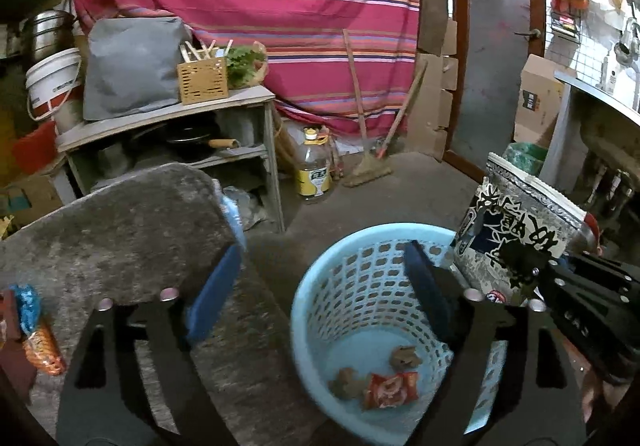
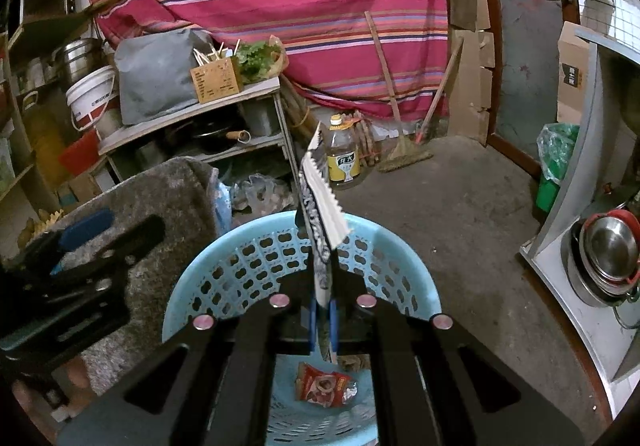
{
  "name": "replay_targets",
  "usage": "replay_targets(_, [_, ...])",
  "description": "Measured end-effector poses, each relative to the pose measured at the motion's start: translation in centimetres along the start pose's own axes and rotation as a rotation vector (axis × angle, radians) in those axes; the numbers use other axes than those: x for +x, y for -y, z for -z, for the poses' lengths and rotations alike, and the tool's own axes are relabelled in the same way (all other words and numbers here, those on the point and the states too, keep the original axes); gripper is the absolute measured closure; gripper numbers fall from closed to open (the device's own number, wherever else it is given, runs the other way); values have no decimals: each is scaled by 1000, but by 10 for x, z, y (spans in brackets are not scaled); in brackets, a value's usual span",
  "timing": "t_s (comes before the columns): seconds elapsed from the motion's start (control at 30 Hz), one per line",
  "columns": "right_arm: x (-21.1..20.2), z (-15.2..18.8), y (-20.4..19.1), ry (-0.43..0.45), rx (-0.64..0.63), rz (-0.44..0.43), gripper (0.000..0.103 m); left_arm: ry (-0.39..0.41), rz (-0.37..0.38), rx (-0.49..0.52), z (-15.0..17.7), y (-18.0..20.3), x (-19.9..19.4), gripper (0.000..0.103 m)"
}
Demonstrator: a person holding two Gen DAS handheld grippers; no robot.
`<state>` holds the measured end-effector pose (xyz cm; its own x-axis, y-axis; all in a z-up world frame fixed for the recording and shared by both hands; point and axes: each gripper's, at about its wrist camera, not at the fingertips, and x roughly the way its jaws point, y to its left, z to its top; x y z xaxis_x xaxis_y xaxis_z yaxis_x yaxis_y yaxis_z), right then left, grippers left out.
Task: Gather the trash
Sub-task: 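Open the left tool dropping the brown paper while the right tool drops the silver bag, then grasp the red-yellow snack stick package with the left tool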
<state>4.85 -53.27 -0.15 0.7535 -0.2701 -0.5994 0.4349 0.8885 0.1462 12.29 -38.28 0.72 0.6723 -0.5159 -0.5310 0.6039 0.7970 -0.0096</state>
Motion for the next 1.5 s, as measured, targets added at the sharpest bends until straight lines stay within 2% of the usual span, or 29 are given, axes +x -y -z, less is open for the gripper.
replay_targets(0.13, [10, 2, -10, -18, -21, 12, 99, 33, -41, -5, 5, -22, -20, 10])
replay_targets(0.37, [25, 8, -33, -54, -71, 70, 96, 93, -150, -6, 17, -72, -67, 8])
replay_targets(0.43, [28, 9, -37, -62, -74, 88, 80, 81, -164, -18, 22, -92, -79, 5])
replay_targets(0.47, [29, 11, -40, -59, -72, 99, 51, 78, -181, -24, 25, -103, -86, 5])
replay_targets(0.5, [27, 12, -43, -46, -66, 110, 35, 76, -202, -25, 28, -115, -92, 5])
replay_targets(0.63, [33, 14, -54, -74, -76, 116, 34, 58, -301, -28, 44, -163, -112, 5])
replay_targets(0.7, [34, 16, -63, -86, -92, 134, 27, 56, -345, -46, 50, -187, -121, 5])
replay_targets(0.8, [24, 15, -81, -49, -102, 158, 16, 56, -434, -103, 64, -235, -132, 5])
replay_targets(0.93, [15, 12, -107, -21, -85, 98, 9, 38, -483, -188, 82, -287, -140, 5])
replay_targets(1.13, [19, 13, -159, -7, -96, 28, 5, 3, -527, -248, 105, -343, -141, 6])
replay_targets(1.27, [27, 16, -193, -15, -82, 36, 4, -44, -515, -288, 114, -370, -132, 6])
replay_targets(1.37, [35, 19, -218, -37, -78, -12, 4, -80, -501, -288, 120, -380, -124, 6])
replay_targets(1.5, [41, 30, -248, -29, -118, -31, 4, -118, -480, -271, 125, -384, -110, 8])
